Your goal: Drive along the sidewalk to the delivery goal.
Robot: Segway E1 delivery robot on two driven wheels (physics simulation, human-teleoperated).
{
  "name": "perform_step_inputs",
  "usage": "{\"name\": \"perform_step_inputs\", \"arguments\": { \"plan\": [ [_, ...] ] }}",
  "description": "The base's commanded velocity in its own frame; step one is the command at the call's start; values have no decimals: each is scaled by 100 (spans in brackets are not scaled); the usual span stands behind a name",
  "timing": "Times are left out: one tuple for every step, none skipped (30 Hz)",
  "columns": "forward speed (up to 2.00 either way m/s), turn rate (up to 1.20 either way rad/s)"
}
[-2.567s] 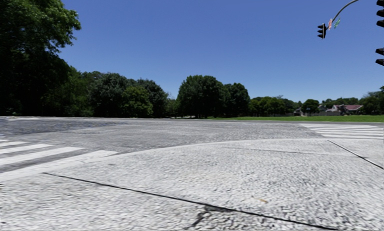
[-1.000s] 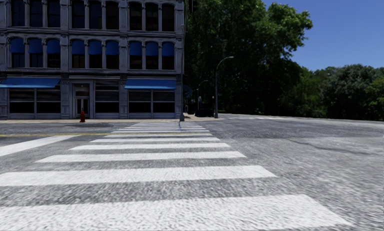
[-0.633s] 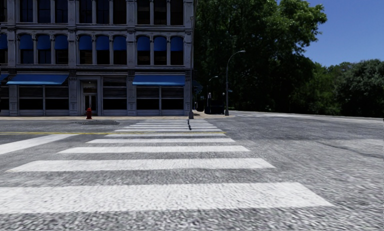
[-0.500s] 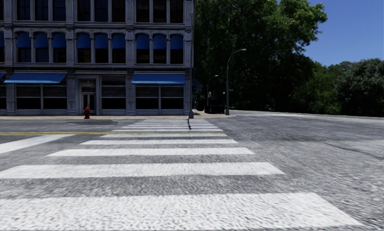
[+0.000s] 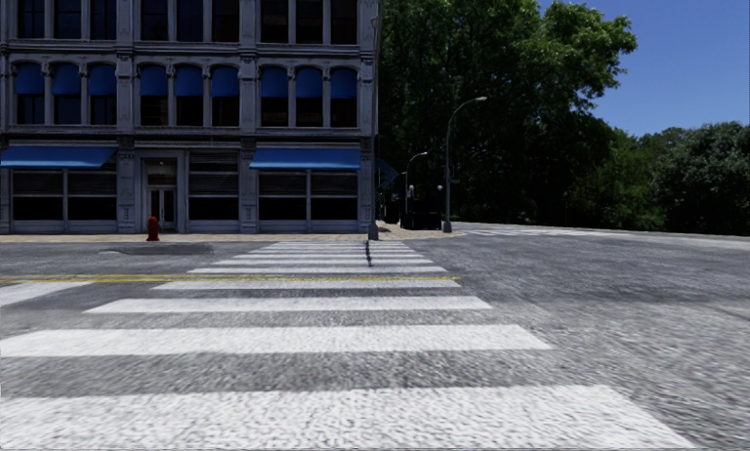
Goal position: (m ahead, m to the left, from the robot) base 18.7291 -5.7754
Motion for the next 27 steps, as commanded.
{"name": "perform_step_inputs", "arguments": {
  "plan": [
    [200,0],
    [200,0],
    [200,0],
    [200,0],
    [200,0],
    [200,0],
    [200,0],
    [200,0],
    [200,0],
    [200,0],
    [200,0],
    [200,0],
    [200,0],
    [200,0],
    [200,0],
    [200,0],
    [200,0],
    [200,0],
    [200,0],
    [200,0],
    [200,0],
    [200,0],
    [200,0],
    [200,0],
    [200,0],
    [200,0],
    [200,0]
  ]
}}
